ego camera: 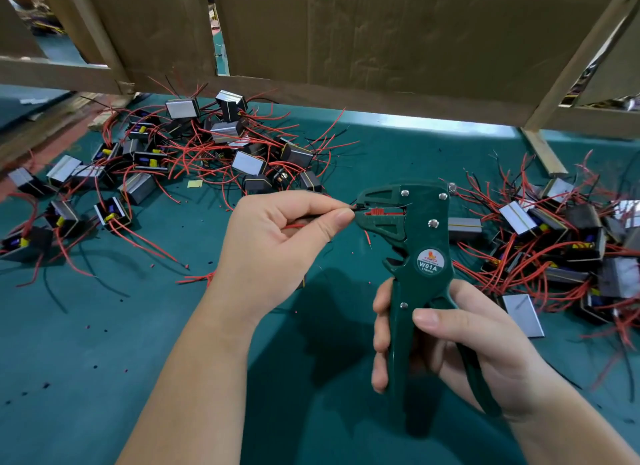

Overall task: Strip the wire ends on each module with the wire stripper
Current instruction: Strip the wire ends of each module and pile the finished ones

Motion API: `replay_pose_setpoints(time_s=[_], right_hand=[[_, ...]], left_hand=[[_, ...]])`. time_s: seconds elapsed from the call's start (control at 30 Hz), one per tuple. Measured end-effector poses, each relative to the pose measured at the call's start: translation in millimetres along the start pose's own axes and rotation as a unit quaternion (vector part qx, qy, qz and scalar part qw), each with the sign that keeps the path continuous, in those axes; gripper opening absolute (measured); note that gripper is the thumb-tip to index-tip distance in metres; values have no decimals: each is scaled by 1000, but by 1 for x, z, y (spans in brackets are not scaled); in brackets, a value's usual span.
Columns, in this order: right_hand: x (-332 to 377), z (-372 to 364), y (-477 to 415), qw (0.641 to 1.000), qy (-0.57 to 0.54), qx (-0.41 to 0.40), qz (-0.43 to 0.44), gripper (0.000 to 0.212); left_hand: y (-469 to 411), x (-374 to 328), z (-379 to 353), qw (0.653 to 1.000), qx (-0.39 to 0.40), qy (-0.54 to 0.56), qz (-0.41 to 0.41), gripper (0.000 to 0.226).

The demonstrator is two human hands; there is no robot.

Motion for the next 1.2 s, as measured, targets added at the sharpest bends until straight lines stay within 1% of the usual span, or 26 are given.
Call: replay_pose_setpoints(time_s=[0.2, 0.33, 0.4, 0.47, 0.5, 0.57, 0.6, 0.63, 0.7, 0.73, 0.8, 0.9, 0.97, 1.07, 1.13, 1.2], right_hand=[[-2, 4, 2, 999, 13, -38, -17, 50], [-6, 3, 1, 998, -19, -67, -9, 51], [-6, 2, -1, 996, -28, -86, 5, 50], [-7, 6, -2, 992, -39, -121, 18, 51], [-9, 7, -4, 991, -52, -123, 19, 50], [-9, 5, -9, 991, -96, -90, 30, 48], [-6, 5, -10, 988, -123, -74, 47, 47], [-1, 8, -9, 984, -145, -72, 68, 47], [6, 19, -5, 976, -168, -103, 88, 46], [5, 24, -3, 974, -175, -122, 79, 45], [-1, 28, -1, 973, -182, -135, 34, 48], [-14, 14, -7, 979, -182, -88, -19, 55], [-18, -2, -12, 983, -177, -35, -23, 59], [-15, -18, -16, 987, -159, 24, -4, 58], [-13, -21, -17, 988, -150, 36, 8, 58], [-12, -22, -18, 989, -144, 36, 8, 58]], left_hand=[[0, 1, 0, 999, 19, -46, 1, 21], [-2, 12, -4, 995, 45, -81, 41, 10], [-4, 22, -8, 988, 76, -109, 73, 20], [-4, 28, -11, 984, 92, -123, 88, 23], [-4, 30, -13, 982, 97, -133, 92, 23], [-4, 31, -17, 978, 102, -156, 97, 20], [-5, 31, -15, 980, 93, -151, 93, 18], [-5, 29, -11, 986, 74, -122, 86, 16], [-5, 25, -1, 997, 25, -11, 70, 10], [-5, 23, 4, 997, 4, 42, 59, 7], [-4, 19, 10, 993, -29, 113, 35, 12], [-4, 21, 7, 979, -32, 200, 27, 19], [-4, 21, 3, 980, -20, 197, 31, 20], [-6, 22, -3, 988, -1, 146, 51, 14], [-5, 27, -5, 987, 4, 145, 68, 14], [-5, 31, -10, 979, 14, 187, 79, 7]])
Point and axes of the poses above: each hand's wrist, its own y-axis away from the middle knuckle, its own z-axis out of the back of the hand, x = y × z, the point moved 9 cm from there along -y, towards the middle knuckle, and after that the axes turned 15 degrees about x, right-handed, at the moved point
